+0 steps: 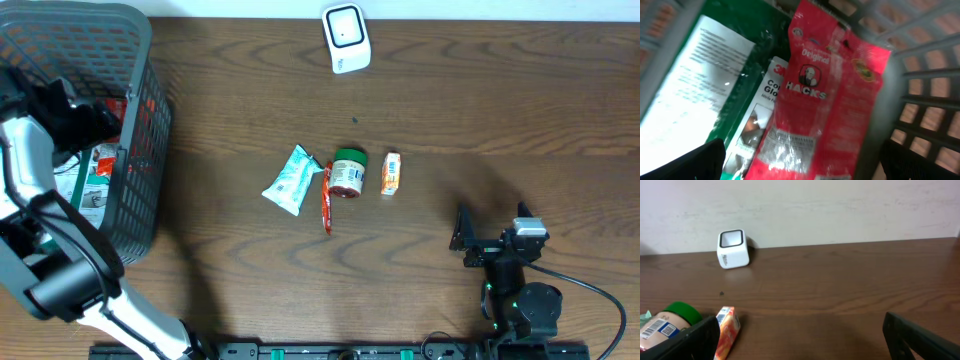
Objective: Scan the item barcode
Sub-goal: 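Swing the left gripper back into the basket, then grasp the red HACK snack bag with the left gripper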
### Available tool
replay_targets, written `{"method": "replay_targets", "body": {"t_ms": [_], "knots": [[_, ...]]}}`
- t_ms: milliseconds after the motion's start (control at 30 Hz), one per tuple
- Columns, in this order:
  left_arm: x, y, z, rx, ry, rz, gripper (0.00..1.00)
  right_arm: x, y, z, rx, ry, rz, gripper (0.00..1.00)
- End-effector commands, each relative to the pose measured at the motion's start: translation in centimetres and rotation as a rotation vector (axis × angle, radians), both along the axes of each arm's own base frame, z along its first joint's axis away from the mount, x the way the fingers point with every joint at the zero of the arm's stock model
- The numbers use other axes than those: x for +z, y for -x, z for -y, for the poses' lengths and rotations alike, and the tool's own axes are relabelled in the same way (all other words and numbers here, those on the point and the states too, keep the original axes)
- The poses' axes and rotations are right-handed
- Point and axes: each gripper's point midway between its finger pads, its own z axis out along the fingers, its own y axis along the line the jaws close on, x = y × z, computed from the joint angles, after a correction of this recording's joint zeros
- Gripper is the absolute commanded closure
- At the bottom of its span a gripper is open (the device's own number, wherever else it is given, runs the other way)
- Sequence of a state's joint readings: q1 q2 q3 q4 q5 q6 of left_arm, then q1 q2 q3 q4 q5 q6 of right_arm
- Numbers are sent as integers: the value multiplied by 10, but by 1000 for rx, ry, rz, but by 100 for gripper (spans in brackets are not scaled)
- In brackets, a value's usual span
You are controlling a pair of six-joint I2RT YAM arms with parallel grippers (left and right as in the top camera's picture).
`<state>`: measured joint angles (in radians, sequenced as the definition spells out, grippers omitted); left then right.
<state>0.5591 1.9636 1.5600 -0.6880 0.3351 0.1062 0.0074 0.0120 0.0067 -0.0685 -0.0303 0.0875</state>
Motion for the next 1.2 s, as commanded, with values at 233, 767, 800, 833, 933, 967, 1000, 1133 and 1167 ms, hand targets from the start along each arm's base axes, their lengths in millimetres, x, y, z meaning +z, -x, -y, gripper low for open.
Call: {"method": "replay_targets", "body": {"t_ms": [233, 767, 800, 833, 933, 967, 1000, 1133, 1167], "knots": [[-73, -1, 8, -33, 88, -110, 2, -1, 0, 3, -12, -9, -2, 1], [-10, -12, 0, 4, 25, 17, 93, -1, 0, 3, -12, -9, -2, 1], [1, -13, 0, 9, 15, 39, 93, -1, 0, 3, -12, -9, -2, 1], [15, -14, -1, 21, 4, 66, 93, -1, 0, 3, -12, -9, -2, 1], [57, -13, -1, 42, -32, 149, 93, -1, 0, 3, -12, -9, -2, 1], [71, -12, 0, 43, -46, 174, 93, -1, 0, 3, -12, -9, -2, 1], [84, -11, 1, 42, -61, 199, 93, -1, 0, 3, -12, -9, -2, 1], [151, 3, 10, 50, -126, 327, 93, -1, 0, 3, -11, -9, -2, 1], [164, 7, 12, 51, -141, 354, 93, -1, 0, 3, -12, -9, -2, 1]]}}
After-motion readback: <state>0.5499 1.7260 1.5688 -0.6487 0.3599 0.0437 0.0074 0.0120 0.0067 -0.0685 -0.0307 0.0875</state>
